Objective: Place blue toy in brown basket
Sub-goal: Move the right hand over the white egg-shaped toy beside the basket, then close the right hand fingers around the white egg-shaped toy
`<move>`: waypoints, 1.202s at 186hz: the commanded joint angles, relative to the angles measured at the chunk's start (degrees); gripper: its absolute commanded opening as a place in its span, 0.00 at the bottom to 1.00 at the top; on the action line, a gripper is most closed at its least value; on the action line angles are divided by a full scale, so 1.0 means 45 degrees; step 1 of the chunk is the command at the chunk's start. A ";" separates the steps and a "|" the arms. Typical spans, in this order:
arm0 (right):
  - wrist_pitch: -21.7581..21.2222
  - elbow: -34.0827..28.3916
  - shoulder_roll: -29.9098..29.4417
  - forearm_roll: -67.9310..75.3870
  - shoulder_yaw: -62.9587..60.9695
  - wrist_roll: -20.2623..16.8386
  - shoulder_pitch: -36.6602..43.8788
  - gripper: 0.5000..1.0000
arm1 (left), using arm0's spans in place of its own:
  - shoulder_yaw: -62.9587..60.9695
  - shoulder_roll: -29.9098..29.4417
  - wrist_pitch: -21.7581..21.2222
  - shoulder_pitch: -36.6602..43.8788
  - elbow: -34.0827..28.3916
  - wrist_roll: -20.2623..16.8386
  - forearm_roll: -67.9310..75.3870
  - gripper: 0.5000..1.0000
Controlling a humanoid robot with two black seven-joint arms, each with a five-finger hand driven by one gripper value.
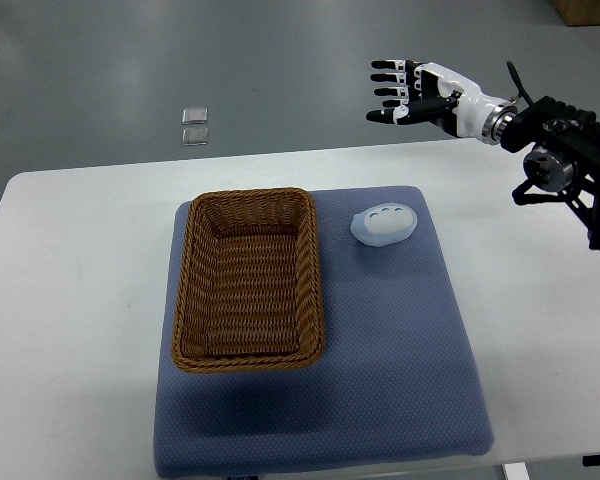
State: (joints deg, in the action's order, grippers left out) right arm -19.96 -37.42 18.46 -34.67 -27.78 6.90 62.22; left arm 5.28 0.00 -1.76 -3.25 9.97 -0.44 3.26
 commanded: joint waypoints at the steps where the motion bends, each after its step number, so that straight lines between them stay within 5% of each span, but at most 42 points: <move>1: -0.1091 -0.0006 0.0312 -0.0381 0.1913 -0.0517 0.1406 0.81 | -0.0001 0.0000 0.0001 0.0020 -0.0007 0.0001 -0.0002 1.00; 37: -0.2556 -0.1430 0.0995 -0.2176 0.5565 -0.1045 0.3535 0.81 | -0.0040 0.0000 0.0099 0.0118 0.0051 0.0021 0.0017 1.00; 68: -0.2654 -0.2564 0.1250 -0.3408 0.7051 -0.1182 0.4317 0.81 | -0.0079 0.0000 0.0118 0.0313 0.0149 0.0021 0.0017 1.00; 125: -0.1151 -0.2603 0.0781 -0.4599 0.7540 -0.1182 0.3751 0.80 | -0.0098 0.0000 0.0118 0.0313 0.0149 0.0021 0.0017 1.00; 224: 0.0041 -0.2428 0.0078 -0.5401 0.7579 -0.1163 0.2345 0.78 | -0.0079 0.0000 0.0118 0.0352 0.0071 0.0021 0.0017 1.00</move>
State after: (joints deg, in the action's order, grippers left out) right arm -21.06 -48.40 18.97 -58.88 6.31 1.58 73.56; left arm 4.92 0.00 -1.23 -1.69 10.39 -0.35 3.35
